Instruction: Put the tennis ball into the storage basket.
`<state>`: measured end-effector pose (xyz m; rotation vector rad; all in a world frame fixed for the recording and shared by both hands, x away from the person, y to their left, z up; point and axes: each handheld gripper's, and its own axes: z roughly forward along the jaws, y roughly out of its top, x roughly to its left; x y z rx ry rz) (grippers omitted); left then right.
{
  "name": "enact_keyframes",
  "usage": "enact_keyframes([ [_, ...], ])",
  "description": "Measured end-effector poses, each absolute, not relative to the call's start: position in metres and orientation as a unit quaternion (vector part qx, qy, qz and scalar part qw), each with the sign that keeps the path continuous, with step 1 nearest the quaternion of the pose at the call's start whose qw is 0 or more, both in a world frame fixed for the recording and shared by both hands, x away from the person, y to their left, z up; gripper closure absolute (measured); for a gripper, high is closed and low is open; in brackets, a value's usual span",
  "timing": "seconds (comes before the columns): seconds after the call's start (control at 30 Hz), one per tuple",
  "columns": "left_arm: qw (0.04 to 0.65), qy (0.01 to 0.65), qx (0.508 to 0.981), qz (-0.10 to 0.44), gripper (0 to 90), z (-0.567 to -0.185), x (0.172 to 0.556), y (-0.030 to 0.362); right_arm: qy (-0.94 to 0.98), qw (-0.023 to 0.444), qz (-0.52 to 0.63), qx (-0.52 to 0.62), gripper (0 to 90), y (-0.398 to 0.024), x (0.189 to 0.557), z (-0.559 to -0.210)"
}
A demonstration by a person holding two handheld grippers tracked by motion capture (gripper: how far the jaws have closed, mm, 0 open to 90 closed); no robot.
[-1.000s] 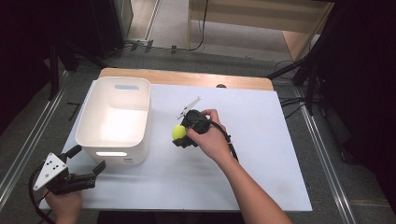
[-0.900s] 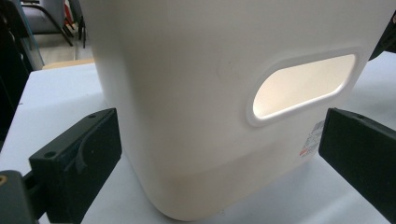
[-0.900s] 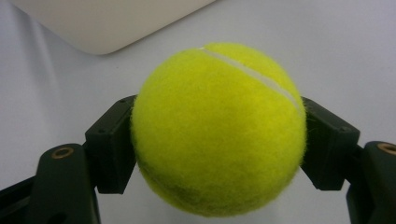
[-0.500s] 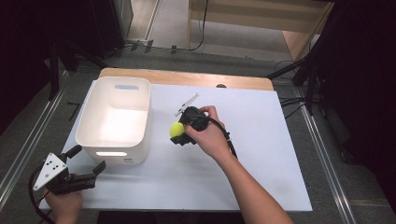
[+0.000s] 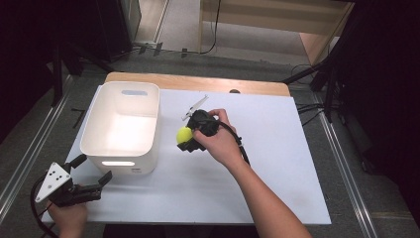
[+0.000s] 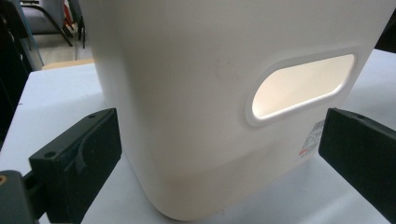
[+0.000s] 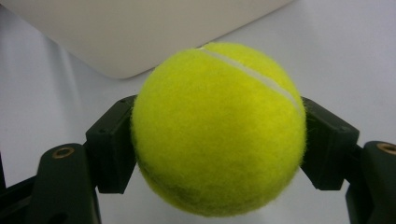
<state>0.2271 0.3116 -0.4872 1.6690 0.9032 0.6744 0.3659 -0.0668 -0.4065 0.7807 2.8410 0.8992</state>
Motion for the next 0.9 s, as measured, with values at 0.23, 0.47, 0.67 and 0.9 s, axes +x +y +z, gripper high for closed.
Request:
enact_keyframes([
  [0.23, 0.534, 0.379, 0.701, 0.283, 0.0, -0.487, 0.227, 0.312, 0.923, 0.029, 0.296, 0.243, 23.2, -0.063, 0.366, -0.399],
  [0.47, 0.534, 0.378, 0.701, 0.283, 0.0, -0.487, 0.227, 0.312, 0.923, 0.023, 0.3, 0.238, 23.2, -0.057, 0.366, -0.394],
  [0.67, 0.536, 0.379, 0.699, 0.282, 0.0, -0.487, 0.227, 0.311, 0.923, 0.02, 0.308, 0.229, 23.2, -0.051, 0.366, -0.389],
  [0.9, 0.537, 0.379, 0.699, 0.282, 0.0, -0.487, 0.228, 0.312, 0.924, 0.017, 0.307, 0.226, 23.3, -0.045, 0.364, -0.382],
])
